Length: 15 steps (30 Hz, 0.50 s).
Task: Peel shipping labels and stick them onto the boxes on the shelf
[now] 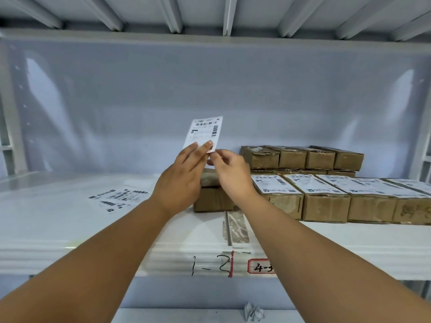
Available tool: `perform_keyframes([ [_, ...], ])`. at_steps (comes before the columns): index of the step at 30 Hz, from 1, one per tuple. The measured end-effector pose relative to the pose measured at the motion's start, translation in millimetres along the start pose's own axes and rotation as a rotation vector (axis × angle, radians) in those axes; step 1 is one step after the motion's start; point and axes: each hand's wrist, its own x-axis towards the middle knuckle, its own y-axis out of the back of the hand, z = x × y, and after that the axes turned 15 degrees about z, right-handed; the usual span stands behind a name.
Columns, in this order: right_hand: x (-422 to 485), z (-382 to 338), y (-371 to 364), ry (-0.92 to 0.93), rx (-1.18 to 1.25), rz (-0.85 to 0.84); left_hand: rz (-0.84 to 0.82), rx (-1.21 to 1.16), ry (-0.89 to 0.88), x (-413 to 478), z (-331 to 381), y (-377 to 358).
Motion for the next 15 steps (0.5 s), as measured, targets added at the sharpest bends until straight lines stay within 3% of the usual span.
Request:
perform_keyframes([
  [5, 13, 12, -2, -0.096, 0.226, 0.152, -0.032, -0.139, 0.036, 4, 12, -17],
  [10, 13, 16, 7, -0.095, 0.252, 0.128, 0.031, -0.076, -0.062, -2, 19, -20],
  [15, 13, 24, 4, -0.092, 0.162, 0.158, 0.243, -0.211, 0.219, -2, 21, -12],
])
